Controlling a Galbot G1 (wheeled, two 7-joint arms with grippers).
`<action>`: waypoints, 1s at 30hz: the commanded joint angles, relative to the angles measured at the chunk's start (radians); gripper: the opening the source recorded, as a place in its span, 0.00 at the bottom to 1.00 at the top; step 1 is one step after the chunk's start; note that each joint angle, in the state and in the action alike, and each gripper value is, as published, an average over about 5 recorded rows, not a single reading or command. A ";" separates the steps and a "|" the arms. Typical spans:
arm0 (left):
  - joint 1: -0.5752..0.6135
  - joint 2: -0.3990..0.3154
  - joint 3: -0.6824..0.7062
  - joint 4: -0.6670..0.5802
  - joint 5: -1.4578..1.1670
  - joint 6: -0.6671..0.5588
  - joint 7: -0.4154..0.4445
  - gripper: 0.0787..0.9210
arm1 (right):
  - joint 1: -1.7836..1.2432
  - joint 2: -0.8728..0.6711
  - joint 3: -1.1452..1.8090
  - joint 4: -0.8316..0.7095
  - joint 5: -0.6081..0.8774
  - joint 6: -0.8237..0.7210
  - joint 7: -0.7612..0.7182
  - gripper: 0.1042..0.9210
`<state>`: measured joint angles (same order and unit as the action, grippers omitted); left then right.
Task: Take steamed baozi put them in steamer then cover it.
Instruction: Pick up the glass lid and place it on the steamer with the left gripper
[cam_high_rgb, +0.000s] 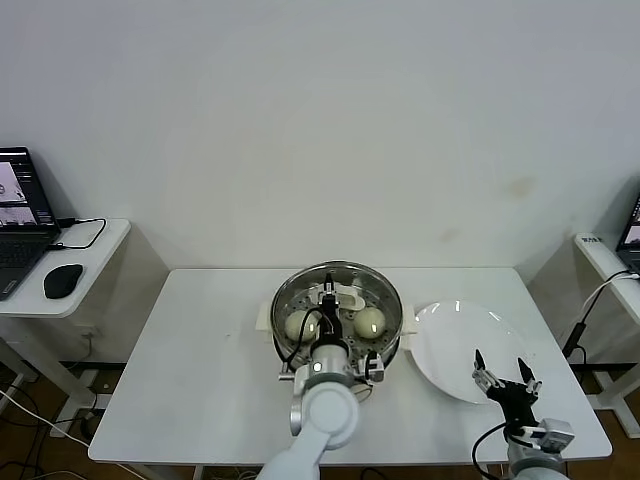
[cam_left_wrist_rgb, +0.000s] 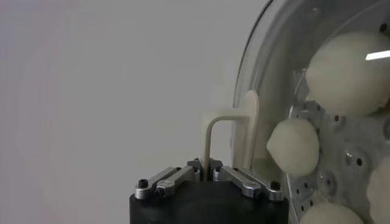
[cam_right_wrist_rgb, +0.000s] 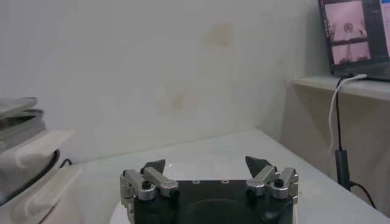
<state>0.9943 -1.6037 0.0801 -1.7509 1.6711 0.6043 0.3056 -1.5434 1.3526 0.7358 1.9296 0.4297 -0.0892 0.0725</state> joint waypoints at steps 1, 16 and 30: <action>-0.001 -0.001 0.002 0.006 0.004 0.000 0.014 0.08 | 0.000 0.000 0.000 -0.002 -0.001 0.001 0.000 0.88; 0.000 0.000 0.000 0.006 0.000 -0.001 0.019 0.08 | -0.001 0.003 -0.001 -0.005 -0.002 0.004 -0.001 0.88; 0.027 0.003 0.012 -0.055 -0.002 -0.001 0.048 0.29 | -0.002 0.003 -0.001 -0.006 -0.003 0.004 -0.003 0.88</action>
<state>1.0092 -1.6016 0.0876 -1.7732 1.6700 0.6034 0.3362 -1.5464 1.3553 0.7361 1.9237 0.4272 -0.0849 0.0700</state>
